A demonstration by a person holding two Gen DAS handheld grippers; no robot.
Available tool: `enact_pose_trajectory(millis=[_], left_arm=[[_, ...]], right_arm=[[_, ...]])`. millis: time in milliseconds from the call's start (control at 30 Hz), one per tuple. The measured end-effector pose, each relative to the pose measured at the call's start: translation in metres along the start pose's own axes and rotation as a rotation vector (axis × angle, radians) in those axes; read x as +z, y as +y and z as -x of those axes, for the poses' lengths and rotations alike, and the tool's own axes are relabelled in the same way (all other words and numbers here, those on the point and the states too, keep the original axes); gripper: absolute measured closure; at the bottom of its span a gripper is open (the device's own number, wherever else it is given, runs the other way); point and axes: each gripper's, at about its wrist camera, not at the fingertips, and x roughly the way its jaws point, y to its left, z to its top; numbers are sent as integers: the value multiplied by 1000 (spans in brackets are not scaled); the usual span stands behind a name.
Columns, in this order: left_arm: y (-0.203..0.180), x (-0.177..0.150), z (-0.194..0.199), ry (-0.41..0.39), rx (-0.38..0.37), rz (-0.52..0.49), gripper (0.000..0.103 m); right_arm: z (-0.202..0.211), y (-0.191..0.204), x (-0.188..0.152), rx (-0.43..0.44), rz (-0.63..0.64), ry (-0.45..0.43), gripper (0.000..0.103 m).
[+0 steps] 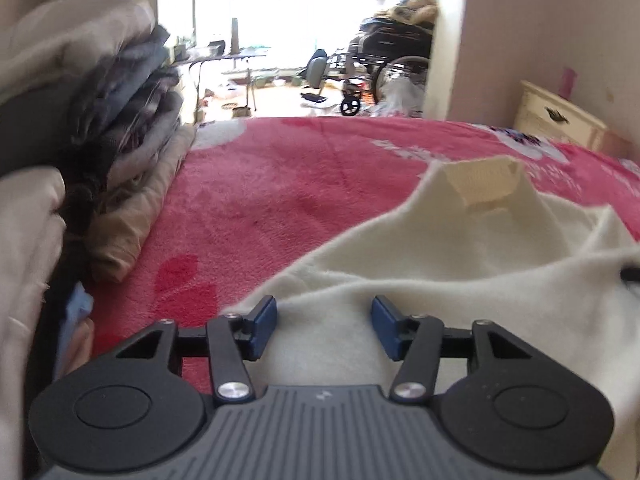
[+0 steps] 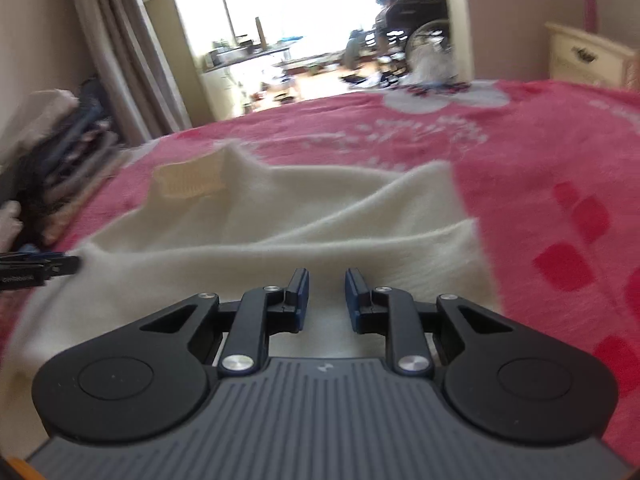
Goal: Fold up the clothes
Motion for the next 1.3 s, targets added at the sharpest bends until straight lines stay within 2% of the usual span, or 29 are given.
enact_pose_trajectory(millis=[200, 367, 500, 633, 733, 767, 900, 1067, 1200, 1300], left_arm=[[0, 1, 12, -18, 29, 47, 47], [-1, 9, 55, -92, 12, 45, 45], [-3, 12, 111, -157, -42, 44, 43], [-1, 9, 172, -201, -135, 84, 37], [-2, 4, 207, -204, -189, 82, 37], [-2, 2, 217, -200, -206, 82, 37], [-5, -16, 250, -115, -279, 85, 35], [-13, -58, 258, 93, -301, 70, 35], [-16, -105, 244, 275, -297, 99, 39], [-17, -136, 236, 367, -289, 109, 41]], right_arm=[[-8, 2, 3, -41, 39, 2, 85], [32, -20, 8, 18, -148, -44, 80], [78, -42, 4, 27, -265, -77, 76], [127, -59, -8, 14, -376, -90, 70], [164, -69, -19, -3, -443, -114, 57], [176, -72, -23, -11, -461, -121, 56], [217, -77, -39, -23, -509, -130, 55], [260, -86, -63, 8, -583, -124, 42], [268, -102, -96, 3, -660, -44, 38], [267, -107, -125, -32, -687, 41, 38]])
